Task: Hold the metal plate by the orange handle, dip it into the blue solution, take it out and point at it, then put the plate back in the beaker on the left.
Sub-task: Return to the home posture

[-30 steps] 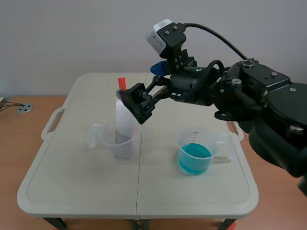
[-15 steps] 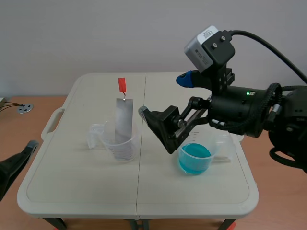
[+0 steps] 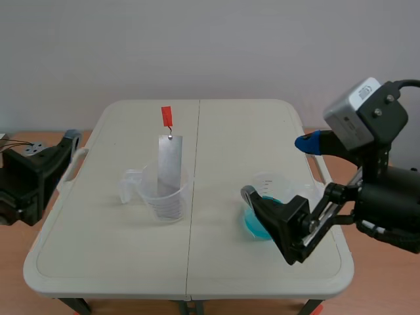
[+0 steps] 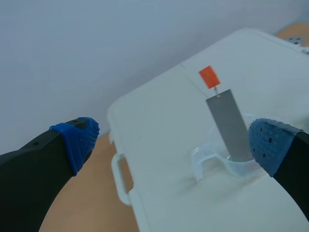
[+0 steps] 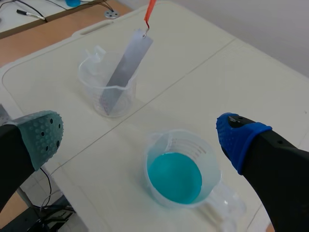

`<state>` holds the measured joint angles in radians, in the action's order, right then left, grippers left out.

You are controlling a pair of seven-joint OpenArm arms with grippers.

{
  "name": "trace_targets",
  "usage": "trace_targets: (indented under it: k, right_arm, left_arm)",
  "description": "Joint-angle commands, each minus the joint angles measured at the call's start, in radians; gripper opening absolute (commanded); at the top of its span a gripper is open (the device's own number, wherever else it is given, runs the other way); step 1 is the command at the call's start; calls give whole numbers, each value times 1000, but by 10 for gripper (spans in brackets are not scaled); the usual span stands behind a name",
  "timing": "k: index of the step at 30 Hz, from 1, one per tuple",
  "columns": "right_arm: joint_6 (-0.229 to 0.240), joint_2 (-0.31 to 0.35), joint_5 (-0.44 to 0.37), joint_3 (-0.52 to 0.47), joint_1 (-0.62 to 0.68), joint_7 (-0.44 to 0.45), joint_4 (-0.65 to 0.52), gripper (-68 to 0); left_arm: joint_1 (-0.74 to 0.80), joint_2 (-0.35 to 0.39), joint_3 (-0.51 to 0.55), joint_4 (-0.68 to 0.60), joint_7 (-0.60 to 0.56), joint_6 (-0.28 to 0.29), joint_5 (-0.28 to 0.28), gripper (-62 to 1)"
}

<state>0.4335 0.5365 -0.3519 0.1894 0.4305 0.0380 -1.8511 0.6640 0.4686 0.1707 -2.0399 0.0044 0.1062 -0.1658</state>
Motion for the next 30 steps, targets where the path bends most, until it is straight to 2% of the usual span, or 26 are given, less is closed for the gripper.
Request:
trace_targets:
  k: [1,9,13,20,26,30]
  right_arm:
    - [0,9,-4,-19,19,33,-29,-10]
    - [-2,9,16,-76,170,132,-76,-10]
    - [-12,8,26,-90,207,165,-89,-10]
    - [-24,8,39,-91,204,159,-90,-10]
    - [-23,0,38,-91,204,159,-89,-10]
    - [-23,0,39,-91,204,159,-89,-10]
  left_arm:
    - [-11,5,-31,-11,-15,-2,3,14]
    - [-58,-1,-154,-11,-15,-2,36,14]
    - [-95,-27,-202,-11,-9,-2,72,14]
    - [-151,-41,-243,-11,-9,-3,97,14]
    - [-134,-41,-253,-11,-18,-3,101,14]
    - [-101,-41,-253,-11,-63,-3,103,14]
